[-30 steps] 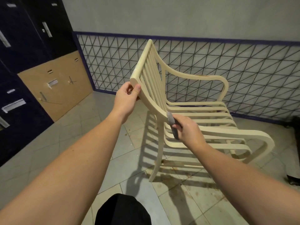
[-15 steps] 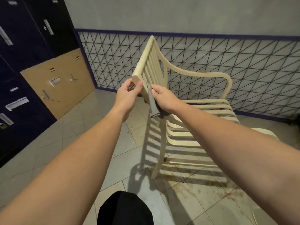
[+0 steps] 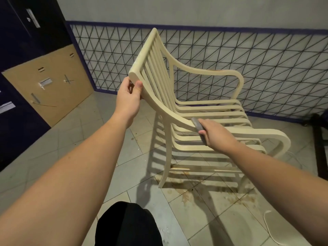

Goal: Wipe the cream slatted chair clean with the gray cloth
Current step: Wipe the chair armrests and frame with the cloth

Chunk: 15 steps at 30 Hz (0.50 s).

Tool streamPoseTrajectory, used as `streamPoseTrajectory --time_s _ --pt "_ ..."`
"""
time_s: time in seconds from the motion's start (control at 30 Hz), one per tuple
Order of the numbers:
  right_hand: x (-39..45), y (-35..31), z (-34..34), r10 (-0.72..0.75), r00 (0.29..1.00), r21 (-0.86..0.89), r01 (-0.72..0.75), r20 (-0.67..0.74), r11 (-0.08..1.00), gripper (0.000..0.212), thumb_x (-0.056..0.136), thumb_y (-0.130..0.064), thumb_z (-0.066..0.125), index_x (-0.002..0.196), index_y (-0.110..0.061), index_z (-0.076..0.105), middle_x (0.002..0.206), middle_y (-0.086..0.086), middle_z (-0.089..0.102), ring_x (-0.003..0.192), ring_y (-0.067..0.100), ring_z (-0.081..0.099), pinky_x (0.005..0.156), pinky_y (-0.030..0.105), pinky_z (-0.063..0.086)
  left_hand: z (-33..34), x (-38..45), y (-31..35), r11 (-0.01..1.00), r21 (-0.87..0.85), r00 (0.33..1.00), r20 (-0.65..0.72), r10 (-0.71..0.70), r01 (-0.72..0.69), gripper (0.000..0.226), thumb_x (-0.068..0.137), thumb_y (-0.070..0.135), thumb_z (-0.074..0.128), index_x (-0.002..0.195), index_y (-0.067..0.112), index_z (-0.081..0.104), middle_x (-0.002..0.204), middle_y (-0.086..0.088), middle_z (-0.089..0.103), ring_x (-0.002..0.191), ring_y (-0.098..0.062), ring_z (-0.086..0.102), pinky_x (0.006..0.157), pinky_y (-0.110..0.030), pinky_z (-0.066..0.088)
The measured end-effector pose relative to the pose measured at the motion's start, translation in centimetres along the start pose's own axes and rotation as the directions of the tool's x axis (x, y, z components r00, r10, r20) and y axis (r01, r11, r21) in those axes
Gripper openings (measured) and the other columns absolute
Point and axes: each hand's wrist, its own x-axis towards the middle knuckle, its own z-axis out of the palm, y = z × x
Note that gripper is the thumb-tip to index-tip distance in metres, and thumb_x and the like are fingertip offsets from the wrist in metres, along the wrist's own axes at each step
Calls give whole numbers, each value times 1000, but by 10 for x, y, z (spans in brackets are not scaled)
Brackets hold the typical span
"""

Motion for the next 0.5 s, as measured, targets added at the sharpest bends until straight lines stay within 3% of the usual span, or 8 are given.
streamPoseTrajectory --time_s 0.13,0.3,0.4,0.5 --pt "-19 23 4 5 994 -77 -14 -109 997 42 101 -29 49 140 -15 46 133 7 58 117 30 53 100 46 43 3 -2 0 998 -62 1000 17 -23 23 15 107 28 45 118 29 55 124 -10 67 112 -21 68 89 -43 60" --pt "-5 -6 14 -49 978 4 50 -201 999 43 98 -26 53 140 -20 48 129 1 62 112 28 56 96 47 46 3 -1 -2 998 -64 1000 18 -19 20 14 107 27 44 118 28 54 125 -13 64 114 -25 66 87 -44 61" --pt "22 -49 18 -105 959 78 130 -264 988 49 96 -26 58 144 -19 48 132 0 62 114 26 57 98 43 47 4 -1 -3 997 -76 1000 10 -21 21 13 107 27 45 116 28 54 125 -13 64 114 -25 65 87 -46 61" --pt "48 -90 18 -111 907 176 196 -405 965 53 94 -20 66 144 -14 51 142 3 57 129 23 55 112 32 40 4 -2 -2 996 -86 1000 1 -27 27 15 107 25 45 119 28 54 121 -5 65 114 -23 64 86 -44 61"
